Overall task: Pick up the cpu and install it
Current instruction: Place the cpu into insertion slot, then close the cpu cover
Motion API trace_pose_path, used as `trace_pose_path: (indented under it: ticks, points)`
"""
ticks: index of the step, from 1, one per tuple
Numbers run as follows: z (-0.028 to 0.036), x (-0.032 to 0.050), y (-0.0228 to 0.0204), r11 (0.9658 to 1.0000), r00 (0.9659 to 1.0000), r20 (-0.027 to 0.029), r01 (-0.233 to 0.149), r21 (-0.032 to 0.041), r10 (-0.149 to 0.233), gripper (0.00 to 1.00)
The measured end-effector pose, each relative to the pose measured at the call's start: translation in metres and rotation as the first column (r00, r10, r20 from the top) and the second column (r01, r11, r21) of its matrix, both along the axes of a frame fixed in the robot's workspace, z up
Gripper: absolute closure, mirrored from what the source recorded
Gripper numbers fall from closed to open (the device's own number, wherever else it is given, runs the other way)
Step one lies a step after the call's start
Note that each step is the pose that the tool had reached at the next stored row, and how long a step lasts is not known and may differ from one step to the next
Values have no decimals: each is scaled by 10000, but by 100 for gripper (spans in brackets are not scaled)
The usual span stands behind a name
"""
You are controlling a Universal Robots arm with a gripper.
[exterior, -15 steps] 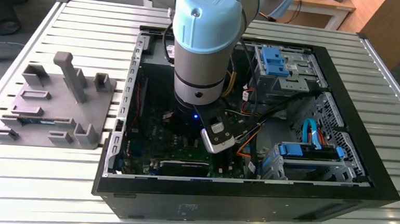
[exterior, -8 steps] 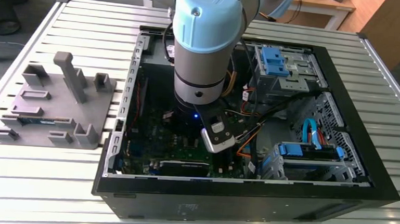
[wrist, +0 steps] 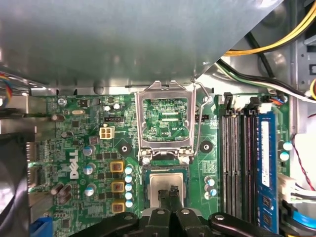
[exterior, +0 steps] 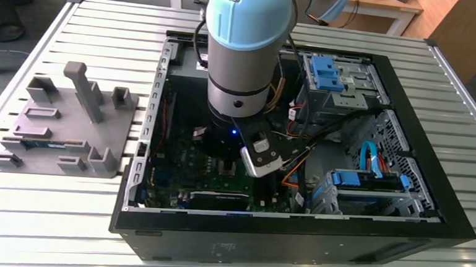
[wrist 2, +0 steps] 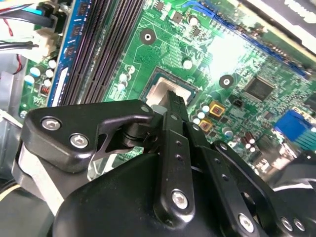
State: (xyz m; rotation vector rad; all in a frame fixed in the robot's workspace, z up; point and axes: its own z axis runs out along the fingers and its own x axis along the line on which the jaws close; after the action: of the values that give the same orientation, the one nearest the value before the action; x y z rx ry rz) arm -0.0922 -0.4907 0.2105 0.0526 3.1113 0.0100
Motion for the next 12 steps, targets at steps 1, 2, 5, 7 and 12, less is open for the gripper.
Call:
trace_pose_path:
  ticks: [1,2,5,7,12]
  points:
    - [22,0,0,10000,10000,0,0,0,0,89]
    - [42,0,0,10000,10000,0,0,1,0,89]
    - [101,0,0,10000,10000,1,0,1,0,89]
    - [129,0,0,10000,10000,0,0,0,0,89]
    - [147,0,0,10000,10000,0,0,1,0,89]
